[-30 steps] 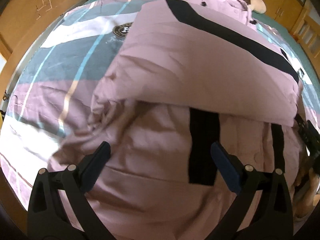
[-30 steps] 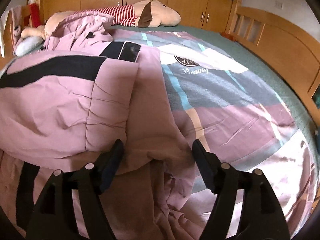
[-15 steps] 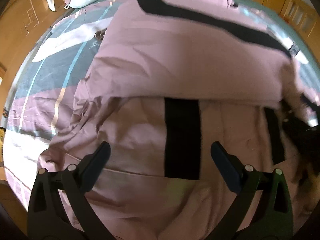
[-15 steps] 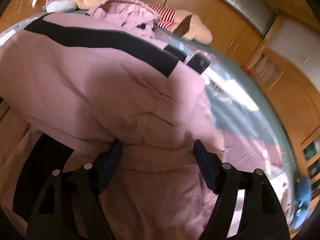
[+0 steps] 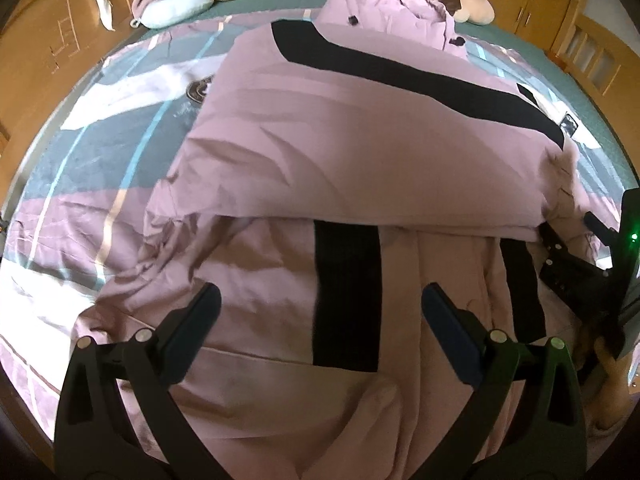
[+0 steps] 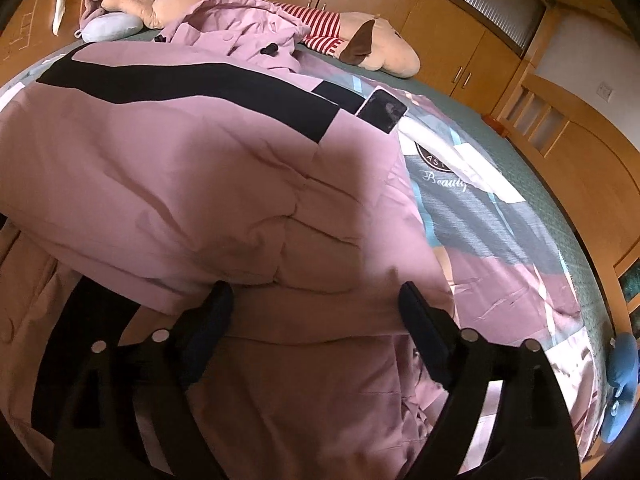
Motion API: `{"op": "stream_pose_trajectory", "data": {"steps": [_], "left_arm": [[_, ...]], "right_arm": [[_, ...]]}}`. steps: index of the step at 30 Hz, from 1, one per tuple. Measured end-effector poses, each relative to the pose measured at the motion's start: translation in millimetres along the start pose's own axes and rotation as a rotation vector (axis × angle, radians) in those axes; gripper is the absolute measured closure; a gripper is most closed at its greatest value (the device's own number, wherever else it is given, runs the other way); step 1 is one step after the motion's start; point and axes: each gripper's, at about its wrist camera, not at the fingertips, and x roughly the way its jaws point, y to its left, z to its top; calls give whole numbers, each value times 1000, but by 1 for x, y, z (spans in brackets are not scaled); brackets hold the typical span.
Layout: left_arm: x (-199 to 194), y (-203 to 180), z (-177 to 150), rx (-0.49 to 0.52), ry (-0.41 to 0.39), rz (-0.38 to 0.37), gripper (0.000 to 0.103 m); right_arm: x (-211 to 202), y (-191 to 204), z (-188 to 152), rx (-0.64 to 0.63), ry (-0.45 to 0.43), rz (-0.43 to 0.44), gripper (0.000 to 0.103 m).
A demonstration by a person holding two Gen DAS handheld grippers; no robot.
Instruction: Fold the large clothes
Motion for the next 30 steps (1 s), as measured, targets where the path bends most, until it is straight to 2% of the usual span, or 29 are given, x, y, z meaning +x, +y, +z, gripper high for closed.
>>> {"op": "stream_pose_trajectory", "data": {"steps": [4, 8, 9, 12, 14, 16, 18, 19, 21, 24, 26, 28, 29, 30], "left_arm": [[-1, -2, 1, 10, -17, 4, 2], [-11, -3, 9, 58, -161, 94, 2], [-10, -4, 12, 68, -173, 108, 2], [1, -4, 21, 79, -177, 126, 2], [14, -4, 26, 72, -146, 104, 2], [29, 0, 27, 50, -83, 58, 2], [55, 11, 27, -18, 45, 12, 2], [62, 15, 26, -38, 71, -2, 2], [63, 15, 27, -37, 57, 7, 2], [64, 11, 27, -27, 53, 26, 2], [66, 10, 28, -28, 56, 25, 2], [68, 11, 29, -37, 60, 18, 2], [70, 11, 30, -41, 60, 16, 2], [71, 11, 30, -45, 59, 14, 2]], "right_arm": [[-1, -2, 1, 3, -10, 7, 17], [-20, -8, -1, 34, -103, 29, 17], [-28, -10, -1, 45, -143, 32, 17], [-49, -16, 2, 80, -239, 29, 17], [-63, -24, 10, 120, -285, 43, 17], [-67, -29, 14, 141, -282, 62, 17], [-62, -33, 17, 157, -249, 75, 17], [-57, -35, 17, 169, -225, 81, 17], [-51, -40, 17, 193, -201, 92, 17], [-62, -54, 24, 248, -234, 75, 17], [-65, -63, 26, 296, -234, 141, 16], [-52, -57, 25, 296, -148, 289, 13], [-43, -49, 23, 280, -100, 330, 13], [-38, -41, 21, 259, -71, 330, 13]]}}
